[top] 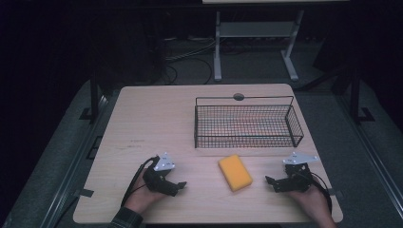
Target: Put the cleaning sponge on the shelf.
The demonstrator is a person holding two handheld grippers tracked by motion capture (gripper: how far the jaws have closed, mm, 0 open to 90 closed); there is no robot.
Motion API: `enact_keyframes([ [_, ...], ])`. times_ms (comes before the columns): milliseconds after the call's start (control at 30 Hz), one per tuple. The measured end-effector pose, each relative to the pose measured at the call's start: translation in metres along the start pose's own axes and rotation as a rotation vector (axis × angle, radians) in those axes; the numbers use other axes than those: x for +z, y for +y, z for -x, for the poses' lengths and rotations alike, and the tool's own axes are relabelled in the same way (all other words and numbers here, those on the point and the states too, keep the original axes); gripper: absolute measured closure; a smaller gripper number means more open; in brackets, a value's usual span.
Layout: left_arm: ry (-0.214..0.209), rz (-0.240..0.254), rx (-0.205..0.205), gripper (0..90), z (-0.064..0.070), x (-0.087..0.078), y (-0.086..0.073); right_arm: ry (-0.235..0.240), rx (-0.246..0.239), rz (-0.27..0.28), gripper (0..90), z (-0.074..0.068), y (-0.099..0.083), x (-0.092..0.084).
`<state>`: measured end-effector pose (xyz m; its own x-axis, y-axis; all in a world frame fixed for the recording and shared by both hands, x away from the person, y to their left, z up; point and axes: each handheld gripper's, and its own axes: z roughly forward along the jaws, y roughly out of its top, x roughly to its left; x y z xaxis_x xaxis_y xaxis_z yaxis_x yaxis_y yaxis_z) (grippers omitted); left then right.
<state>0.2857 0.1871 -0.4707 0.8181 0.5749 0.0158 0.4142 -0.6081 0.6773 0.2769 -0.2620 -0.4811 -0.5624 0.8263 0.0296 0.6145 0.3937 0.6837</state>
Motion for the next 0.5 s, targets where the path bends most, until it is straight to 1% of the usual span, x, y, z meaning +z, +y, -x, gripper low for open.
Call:
enact_keyframes([
  [33,-0.004,0.006,-0.007,12.8,-0.001,0.0,-0.001,0.002,0.0,-0.011,1.3,0.0,0.001,0.0],
  [133,-0.005,0.021,-0.005,12.8,-0.002,0.0,-0.002,0.008,0.013,-0.048,1.4,-0.002,0.005,-0.001],
  [167,-0.005,0.021,-0.005,12.8,-0.002,0.0,-0.002,0.008,0.013,-0.048,1.4,-0.002,0.005,-0.001],
  [200,-0.004,0.044,-0.005,12.8,-0.002,0.001,-0.005,0.009,0.013,-0.068,1.4,-0.005,0.01,-0.003],
  [267,-0.005,0.057,-0.008,12.8,-0.002,0.001,-0.006,0.008,0.018,-0.077,1.4,-0.007,0.014,-0.006],
  [400,-0.003,0.056,-0.01,12.9,-0.002,0.001,-0.006,0.018,0.031,-0.084,1.4,-0.01,0.021,-0.009],
  [467,-0.001,0.056,-0.014,13.0,-0.001,0.001,-0.007,0.023,0.031,-0.085,1.4,-0.012,0.027,-0.011],
  [500,0.0,0.056,-0.014,13.0,-0.001,0.001,-0.007,0.023,0.031,-0.085,1.4,-0.012,0.027,-0.011],
])
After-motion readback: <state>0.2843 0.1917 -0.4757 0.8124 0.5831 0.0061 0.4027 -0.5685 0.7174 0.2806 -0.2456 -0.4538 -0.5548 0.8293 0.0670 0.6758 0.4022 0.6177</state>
